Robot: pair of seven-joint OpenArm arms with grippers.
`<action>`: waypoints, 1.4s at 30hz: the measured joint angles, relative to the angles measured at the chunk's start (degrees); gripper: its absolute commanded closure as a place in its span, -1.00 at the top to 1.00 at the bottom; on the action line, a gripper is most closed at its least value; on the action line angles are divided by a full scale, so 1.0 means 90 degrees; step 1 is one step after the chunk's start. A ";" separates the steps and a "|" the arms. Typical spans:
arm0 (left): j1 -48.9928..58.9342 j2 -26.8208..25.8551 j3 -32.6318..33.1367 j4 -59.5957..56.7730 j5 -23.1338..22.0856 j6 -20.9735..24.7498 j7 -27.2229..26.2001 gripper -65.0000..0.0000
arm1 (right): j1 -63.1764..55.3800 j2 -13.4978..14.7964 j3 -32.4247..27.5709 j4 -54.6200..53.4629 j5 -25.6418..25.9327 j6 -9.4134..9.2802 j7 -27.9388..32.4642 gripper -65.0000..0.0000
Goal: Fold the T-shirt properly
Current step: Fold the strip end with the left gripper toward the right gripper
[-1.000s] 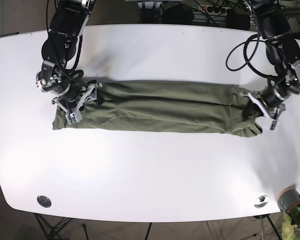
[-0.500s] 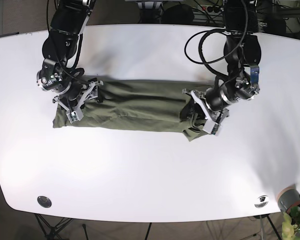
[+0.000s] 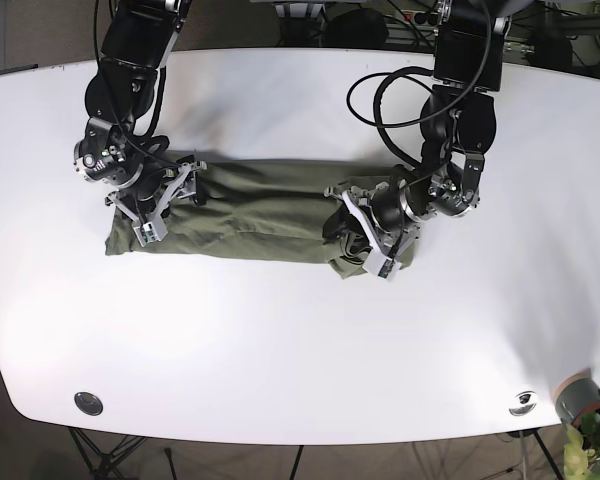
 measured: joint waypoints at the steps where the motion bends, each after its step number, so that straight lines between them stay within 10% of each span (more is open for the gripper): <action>1: -0.0015 -0.0002 0.0070 -0.0039 0.0005 0.0073 0.0027 -0.38 | 0.0000 0.0002 0.0000 0.0000 -0.0002 0.0000 -0.0005 0.30; 10: -0.0384 -0.0029 0.1297 0.0029 0.0017 0.0265 0.0053 0.00 | 0.0034 0.0000 -0.0007 0.0002 0.0005 0.0000 -0.0114 0.30; 19: -0.0549 -0.0010 0.2171 0.1117 0.1484 0.0223 0.0012 -0.01 | 0.0146 -0.0002 0.0000 0.0002 0.0019 0.0005 -0.0345 0.30; 34: 0.0199 0.0083 -0.1022 0.0908 0.1676 -0.0449 -0.0289 -0.05 | 0.0736 -0.0019 0.1671 0.0857 0.1785 0.0002 -0.2016 0.33; 42: 0.0325 0.0114 -0.1991 0.0015 0.1732 -0.1559 -0.0323 -0.71 | 0.1086 0.0129 0.3174 0.0590 0.1826 -0.0032 -0.2844 0.33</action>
